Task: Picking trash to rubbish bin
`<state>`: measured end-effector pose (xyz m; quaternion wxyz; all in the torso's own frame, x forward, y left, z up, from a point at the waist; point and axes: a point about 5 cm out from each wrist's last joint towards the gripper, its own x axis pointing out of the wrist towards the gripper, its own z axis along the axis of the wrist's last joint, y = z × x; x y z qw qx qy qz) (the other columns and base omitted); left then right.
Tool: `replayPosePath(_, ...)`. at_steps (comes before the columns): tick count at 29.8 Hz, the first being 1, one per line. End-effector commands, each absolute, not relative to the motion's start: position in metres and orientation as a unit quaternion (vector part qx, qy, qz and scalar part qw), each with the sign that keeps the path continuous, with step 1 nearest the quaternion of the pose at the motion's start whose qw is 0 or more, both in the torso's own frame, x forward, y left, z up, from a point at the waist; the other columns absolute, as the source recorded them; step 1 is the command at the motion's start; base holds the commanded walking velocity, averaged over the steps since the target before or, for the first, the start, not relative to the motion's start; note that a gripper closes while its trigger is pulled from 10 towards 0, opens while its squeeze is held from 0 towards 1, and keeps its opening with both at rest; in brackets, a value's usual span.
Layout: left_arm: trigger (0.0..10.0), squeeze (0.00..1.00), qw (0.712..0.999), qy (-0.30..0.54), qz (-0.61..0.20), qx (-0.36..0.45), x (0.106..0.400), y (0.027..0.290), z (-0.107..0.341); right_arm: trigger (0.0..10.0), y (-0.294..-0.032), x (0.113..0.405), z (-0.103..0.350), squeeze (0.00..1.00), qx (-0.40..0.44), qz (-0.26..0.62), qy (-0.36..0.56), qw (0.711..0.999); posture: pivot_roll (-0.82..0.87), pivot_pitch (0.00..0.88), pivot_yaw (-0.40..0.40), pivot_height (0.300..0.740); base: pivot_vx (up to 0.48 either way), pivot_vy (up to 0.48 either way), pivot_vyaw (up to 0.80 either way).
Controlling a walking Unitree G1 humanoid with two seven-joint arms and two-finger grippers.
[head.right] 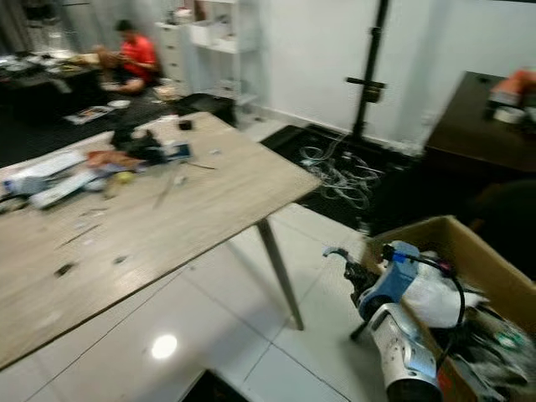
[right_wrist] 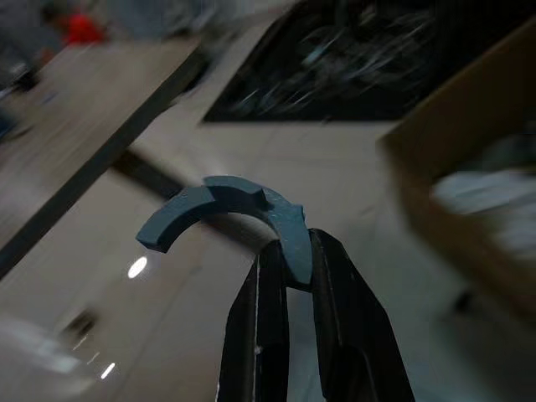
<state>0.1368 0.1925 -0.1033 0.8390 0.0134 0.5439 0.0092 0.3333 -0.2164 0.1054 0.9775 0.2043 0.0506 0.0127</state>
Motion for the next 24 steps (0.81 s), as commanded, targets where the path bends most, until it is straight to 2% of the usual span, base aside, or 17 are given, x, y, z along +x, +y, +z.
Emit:
replayPosePath(1,10.0,0.0,0.832,0.555,0.008,0.015,0.128,0.193,-0.106,10.0,-0.217,0.333,0.102,0.0,0.201,-0.001,0.053,0.978,-0.22,0.048,0.05,0.74,0.0,0.0,-0.8)
replayPosePath(9,10.0,0.0,0.838,0.545,-0.009,0.023,0.139,0.189,-0.103,10.0,-0.225,0.334,0.102,0.0,0.164,-0.042,0.045,0.985,-0.24,0.05,0.053,0.74,0.0,0.0,-0.8)
replayPosePath(24,10.0,0.0,0.839,0.544,-0.016,0.01,0.137,0.182,-0.105,10.0,-0.206,0.34,0.097,0.0,0.132,-0.028,0.05,0.99,-0.23,0.05,0.026,0.74,0.0,0.0,-0.8)
